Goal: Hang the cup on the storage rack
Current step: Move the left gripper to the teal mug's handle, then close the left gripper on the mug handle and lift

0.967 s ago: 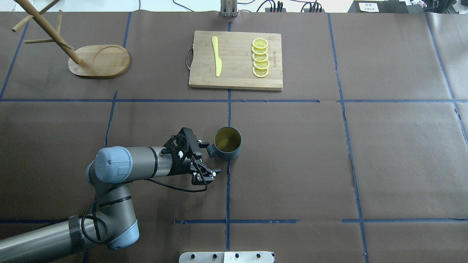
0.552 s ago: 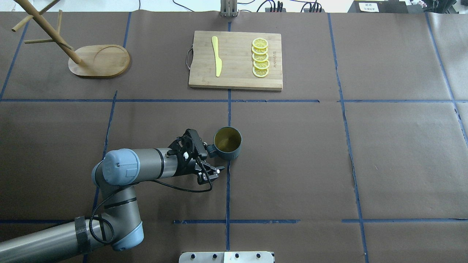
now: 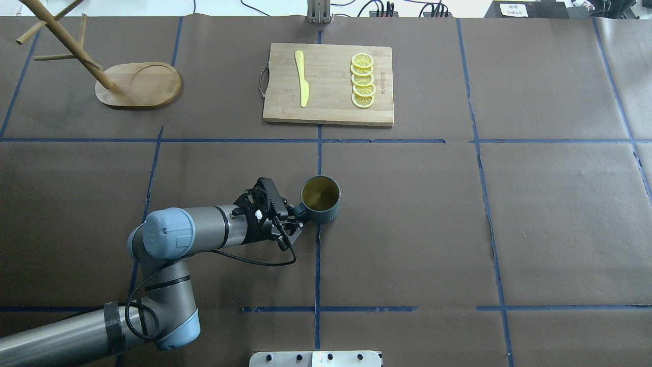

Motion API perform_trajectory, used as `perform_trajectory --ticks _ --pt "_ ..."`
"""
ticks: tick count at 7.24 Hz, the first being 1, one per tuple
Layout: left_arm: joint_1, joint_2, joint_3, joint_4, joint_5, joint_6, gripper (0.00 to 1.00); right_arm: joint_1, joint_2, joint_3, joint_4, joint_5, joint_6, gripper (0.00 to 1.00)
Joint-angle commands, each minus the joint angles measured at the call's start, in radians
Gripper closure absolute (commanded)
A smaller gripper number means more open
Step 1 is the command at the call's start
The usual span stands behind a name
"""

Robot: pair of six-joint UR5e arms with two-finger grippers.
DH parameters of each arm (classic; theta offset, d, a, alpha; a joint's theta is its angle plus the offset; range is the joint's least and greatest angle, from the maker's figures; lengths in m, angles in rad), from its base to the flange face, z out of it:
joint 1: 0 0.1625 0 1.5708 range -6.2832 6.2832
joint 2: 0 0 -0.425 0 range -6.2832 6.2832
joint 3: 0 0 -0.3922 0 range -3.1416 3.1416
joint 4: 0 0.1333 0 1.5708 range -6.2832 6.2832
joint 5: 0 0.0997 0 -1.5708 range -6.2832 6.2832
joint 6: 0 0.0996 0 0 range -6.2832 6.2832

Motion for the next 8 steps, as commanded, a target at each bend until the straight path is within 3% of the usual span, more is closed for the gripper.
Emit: perform_trajectory --ticks 1,3,6,8 --pt "-0.004 -0.001 -0.019 -0.008 0.001 -0.003 1.00 0.000 0.000 0.000 0.000 0.000 -0.002 0.00" --pt "-0.021 0.001 -0.080 0.000 -0.007 -0.254 1.00 0.000 0.000 0.000 0.000 0.002 -0.002 0.00" --pt "-0.095 -0.001 -0.090 0.001 -0.005 -0.611 1.00 -0.002 0.000 0.000 0.000 0.003 -0.002 0.00" --pt "-0.182 -0.001 -0.091 0.000 -0.011 -1.001 1.00 -0.002 0.000 0.000 0.000 0.003 -0.002 0.00"
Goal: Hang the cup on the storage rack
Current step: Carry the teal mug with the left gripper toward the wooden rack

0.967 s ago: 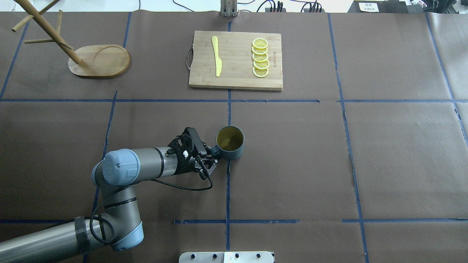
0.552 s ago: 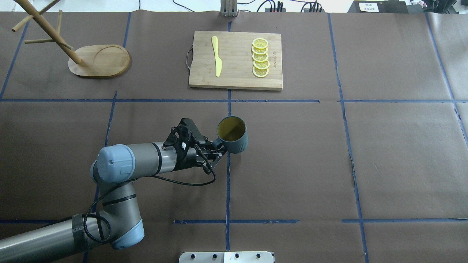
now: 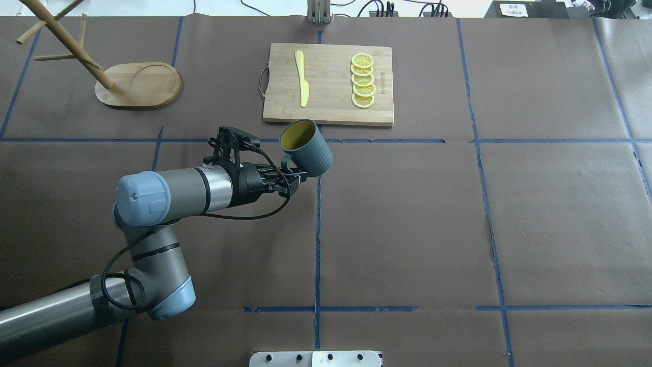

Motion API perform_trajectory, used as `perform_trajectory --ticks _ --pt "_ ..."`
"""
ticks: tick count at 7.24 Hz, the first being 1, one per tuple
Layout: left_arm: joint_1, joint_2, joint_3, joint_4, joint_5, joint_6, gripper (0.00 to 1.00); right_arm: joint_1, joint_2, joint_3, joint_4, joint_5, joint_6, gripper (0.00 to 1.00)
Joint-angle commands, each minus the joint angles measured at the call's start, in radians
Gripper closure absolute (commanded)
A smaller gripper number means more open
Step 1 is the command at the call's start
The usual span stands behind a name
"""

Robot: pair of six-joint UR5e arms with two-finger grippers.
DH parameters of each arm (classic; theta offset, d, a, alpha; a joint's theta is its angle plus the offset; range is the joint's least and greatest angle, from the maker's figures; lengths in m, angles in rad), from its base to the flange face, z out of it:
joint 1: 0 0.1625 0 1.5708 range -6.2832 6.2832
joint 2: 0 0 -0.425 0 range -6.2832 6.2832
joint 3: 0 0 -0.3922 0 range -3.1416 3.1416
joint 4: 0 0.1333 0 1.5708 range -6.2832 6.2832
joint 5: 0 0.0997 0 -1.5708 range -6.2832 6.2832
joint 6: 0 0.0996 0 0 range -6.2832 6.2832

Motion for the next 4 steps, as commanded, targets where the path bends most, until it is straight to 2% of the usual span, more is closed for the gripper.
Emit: perform_trajectory --ticks 1,4 --pt "-0.093 -0.002 -0.001 -0.007 -0.006 -0.391 1.00 0.000 0.000 0.000 0.000 0.000 0.000 0.00" --pt "-0.236 -0.002 -0.002 -0.016 -0.043 -0.838 1.00 0.000 0.000 0.000 0.000 0.002 0.000 0.00"
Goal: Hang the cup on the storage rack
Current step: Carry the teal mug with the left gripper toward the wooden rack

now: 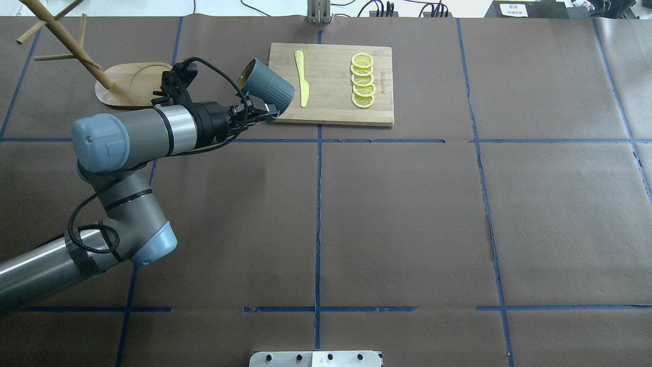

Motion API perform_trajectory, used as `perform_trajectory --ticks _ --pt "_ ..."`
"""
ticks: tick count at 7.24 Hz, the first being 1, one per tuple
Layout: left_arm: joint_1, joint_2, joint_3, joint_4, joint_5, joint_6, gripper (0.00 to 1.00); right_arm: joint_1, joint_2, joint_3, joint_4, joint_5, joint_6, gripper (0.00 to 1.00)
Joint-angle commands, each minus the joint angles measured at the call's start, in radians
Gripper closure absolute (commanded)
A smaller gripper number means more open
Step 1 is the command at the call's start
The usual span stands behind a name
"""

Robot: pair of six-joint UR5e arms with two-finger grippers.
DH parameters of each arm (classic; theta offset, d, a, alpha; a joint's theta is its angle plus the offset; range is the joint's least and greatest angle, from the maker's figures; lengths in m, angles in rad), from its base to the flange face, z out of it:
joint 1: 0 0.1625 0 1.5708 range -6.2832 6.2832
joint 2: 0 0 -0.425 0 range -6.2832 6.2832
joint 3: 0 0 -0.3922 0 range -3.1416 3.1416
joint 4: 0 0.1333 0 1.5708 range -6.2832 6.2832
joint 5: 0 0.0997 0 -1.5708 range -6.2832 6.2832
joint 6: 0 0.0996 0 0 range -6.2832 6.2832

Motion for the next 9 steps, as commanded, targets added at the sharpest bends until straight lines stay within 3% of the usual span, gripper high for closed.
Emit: perform_trajectory --ticks 1,6,9 --pt "-0.109 0.000 0.000 -0.038 -0.041 -0.372 1.00 0.000 0.000 0.000 0.000 -0.001 0.000 0.00" --pt "-0.315 0.003 0.020 -0.095 -0.041 -1.072 1.00 0.000 0.000 0.000 0.002 -0.003 -0.003 0.00" --pt "-0.415 0.004 0.138 -0.191 -0.041 -1.369 1.00 0.000 0.000 -0.002 0.002 -0.006 -0.005 0.00"
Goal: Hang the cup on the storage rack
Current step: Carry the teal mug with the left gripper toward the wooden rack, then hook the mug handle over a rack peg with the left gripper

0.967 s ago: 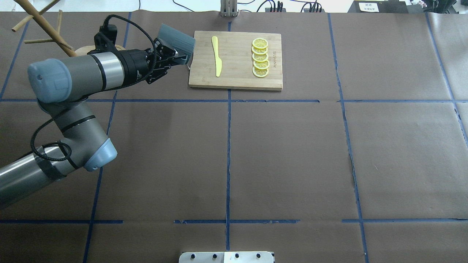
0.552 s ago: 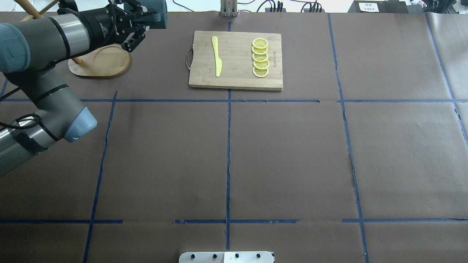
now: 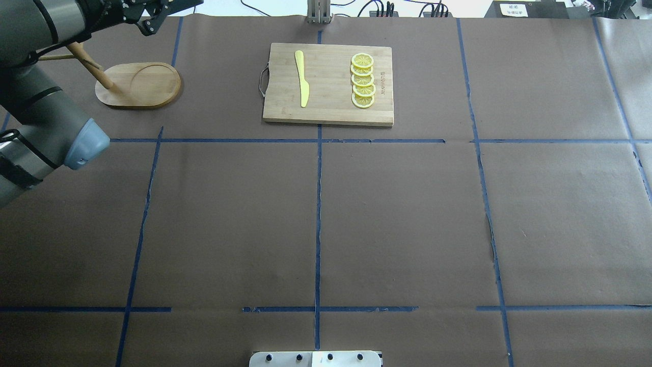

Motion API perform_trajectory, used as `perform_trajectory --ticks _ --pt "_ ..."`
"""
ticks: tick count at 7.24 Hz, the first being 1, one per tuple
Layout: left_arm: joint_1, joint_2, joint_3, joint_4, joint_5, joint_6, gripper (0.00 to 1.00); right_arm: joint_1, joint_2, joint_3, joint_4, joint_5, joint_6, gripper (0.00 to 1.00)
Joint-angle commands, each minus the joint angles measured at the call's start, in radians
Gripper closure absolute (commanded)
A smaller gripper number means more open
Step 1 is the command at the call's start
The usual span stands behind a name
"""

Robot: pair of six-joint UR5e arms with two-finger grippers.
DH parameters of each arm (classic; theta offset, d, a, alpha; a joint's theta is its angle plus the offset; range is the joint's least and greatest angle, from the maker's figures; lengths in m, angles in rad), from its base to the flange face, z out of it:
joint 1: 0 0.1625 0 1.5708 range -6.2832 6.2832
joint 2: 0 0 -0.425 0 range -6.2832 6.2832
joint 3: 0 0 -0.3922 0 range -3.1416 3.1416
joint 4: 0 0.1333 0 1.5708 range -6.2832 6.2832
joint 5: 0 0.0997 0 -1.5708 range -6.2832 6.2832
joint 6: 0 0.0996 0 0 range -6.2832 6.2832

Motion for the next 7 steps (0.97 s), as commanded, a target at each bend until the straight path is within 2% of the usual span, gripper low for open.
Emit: perform_trajectory --ticks 1,5,7 --pt "-0.052 0.009 0.114 -0.165 0.000 -0.138 1.00 0.000 0.002 0.000 0.002 0.000 -0.001 0.00" --pt "-0.083 0.012 0.375 -0.550 0.002 -0.128 1.00 0.000 0.002 0.003 0.002 0.000 -0.001 0.00" --pt "-0.083 0.030 0.380 -0.586 0.002 -0.128 1.00 0.000 0.002 0.004 0.002 0.000 -0.001 0.00"
